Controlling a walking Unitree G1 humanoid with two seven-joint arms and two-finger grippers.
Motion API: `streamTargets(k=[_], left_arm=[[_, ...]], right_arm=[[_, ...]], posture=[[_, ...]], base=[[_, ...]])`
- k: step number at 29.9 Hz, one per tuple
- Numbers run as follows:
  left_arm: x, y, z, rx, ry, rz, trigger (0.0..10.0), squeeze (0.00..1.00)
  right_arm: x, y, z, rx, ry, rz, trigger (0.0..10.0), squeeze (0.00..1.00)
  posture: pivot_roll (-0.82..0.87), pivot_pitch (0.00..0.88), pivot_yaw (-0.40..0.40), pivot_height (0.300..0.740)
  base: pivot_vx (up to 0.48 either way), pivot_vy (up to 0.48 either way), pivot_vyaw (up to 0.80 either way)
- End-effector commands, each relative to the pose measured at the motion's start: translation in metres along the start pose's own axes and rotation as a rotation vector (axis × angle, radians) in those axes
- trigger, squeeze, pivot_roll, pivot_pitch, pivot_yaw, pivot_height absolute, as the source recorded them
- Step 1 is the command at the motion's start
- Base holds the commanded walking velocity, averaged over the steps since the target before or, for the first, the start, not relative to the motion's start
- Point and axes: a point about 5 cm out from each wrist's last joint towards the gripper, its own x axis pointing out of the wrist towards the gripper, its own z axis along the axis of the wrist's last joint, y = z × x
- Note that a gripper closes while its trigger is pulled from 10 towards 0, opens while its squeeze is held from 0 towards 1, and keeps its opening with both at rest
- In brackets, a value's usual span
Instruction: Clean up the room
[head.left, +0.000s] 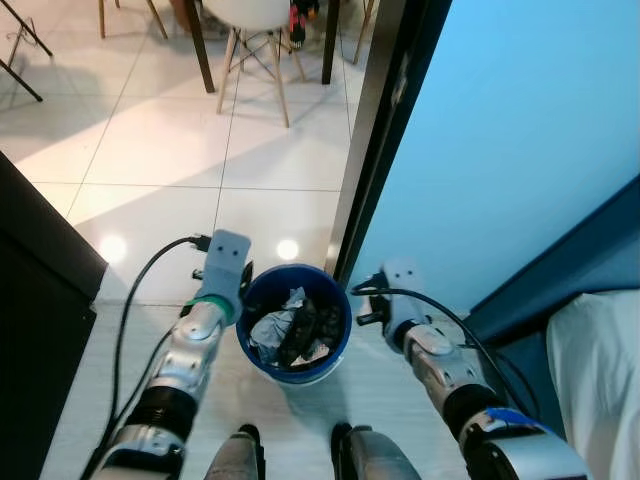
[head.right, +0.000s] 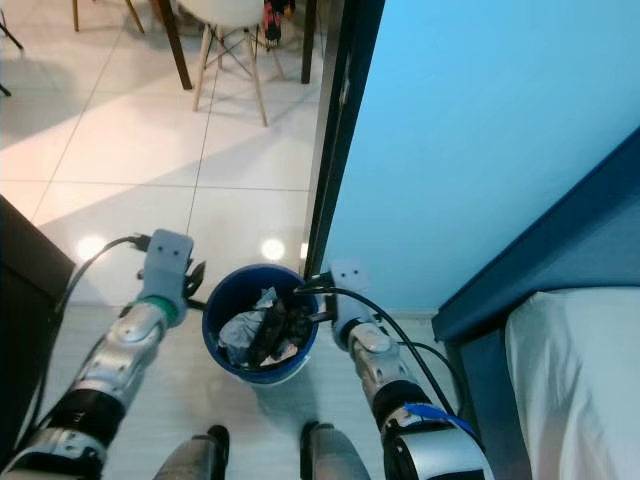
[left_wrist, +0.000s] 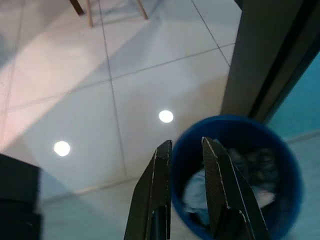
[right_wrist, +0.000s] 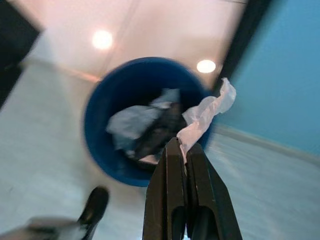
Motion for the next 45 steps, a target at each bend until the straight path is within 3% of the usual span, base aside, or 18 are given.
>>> streamTargets(k=[1,2,4,7,14,15,19,26,33,41,42,45], left_arm=[[-0.005,-0.005,-0.005,0.084,0.006,-0.079,10.0,0.00],[-0.005,-0.005,-0.005,0.084,0.006,-0.079,10.0,0.00],[-0.009,-0.002,-0.004,0.170,-0.001,-0.130,10.0,0.00],[-0.021,0.003,0.000,0.322,-0.027,-0.217,10.0,0.00],[-0.036,0.003,0.006,0.434,-0.071,-0.307,10.0,0.00],[-0.047,-0.004,0.009,0.480,-0.101,-0.362,10.0,0.00],[-0.058,-0.010,0.012,0.545,-0.113,-0.422,10.0,0.00],[-0.068,-0.015,0.017,0.518,-0.116,-0.460,10.0,0.00],[-0.084,-0.018,0.015,0.550,-0.086,-0.535,10.0,0.00],[-0.088,-0.019,0.015,0.539,-0.067,-0.540,10.0,0.00],[-0.089,-0.019,0.015,0.544,-0.064,-0.545,10.0,0.00],[-0.089,-0.019,0.015,0.549,-0.061,-0.549,10.0,0.00]], right_arm=[[-0.001,0.002,-0.009,-0.018,0.062,0.041,10.0,0.00],[-0.001,0.002,-0.009,-0.018,0.062,0.041,10.0,0.00],[0.001,0.004,-0.006,-0.034,0.071,0.070,10.0,0.00],[0.005,0.006,0.003,-0.095,0.084,0.087,10.0,0.00],[0.008,0.007,0.011,-0.111,0.076,0.088,10.0,0.00],[0.009,0.007,0.014,-0.087,0.064,0.075,10.0,0.00],[0.009,0.006,0.014,-0.044,0.066,0.052,10.0,0.00],[0.009,0.005,0.011,-0.014,0.086,0.036,10.0,0.00],[0.010,0.009,0.012,-0.006,0.082,0.040,10.0,0.00],[0.012,0.015,0.015,0.026,0.071,0.059,10.0,0.00],[0.012,0.016,0.016,0.040,0.068,0.058,10.0,1.00],[0.013,0.016,0.020,0.049,0.052,0.053,10.0,1.00]], posture=[[0.14,0.277,0.006,0.740],[0.14,0.277,0.006,0.740],[0.15,0.284,0.004,0.740],[0.20,0.380,0.002,0.740],[0.21,0.409,0.005,0.740],[0.24,0.443,0.011,0.740],[0.26,0.473,0.007,0.740],[0.26,0.488,-0.004,0.740],[0.27,0.500,-0.027,0.740],[0.27,0.497,-0.033,0.740],[0.27,0.494,-0.032,0.740],[0.27,0.487,-0.037,0.740]], base=[[0.000,0.000,0.00],[0.000,0.000,0.00],[0.000,0.000,0.00],[0.000,0.000,0.00],[0.000,0.000,0.00],[0.000,0.000,0.00],[0.000,0.000,0.00],[0.000,0.000,0.00],[0.000,0.000,0.00],[0.000,0.000,0.00],[0.000,0.000,0.00],[0.000,0.000,0.00]])
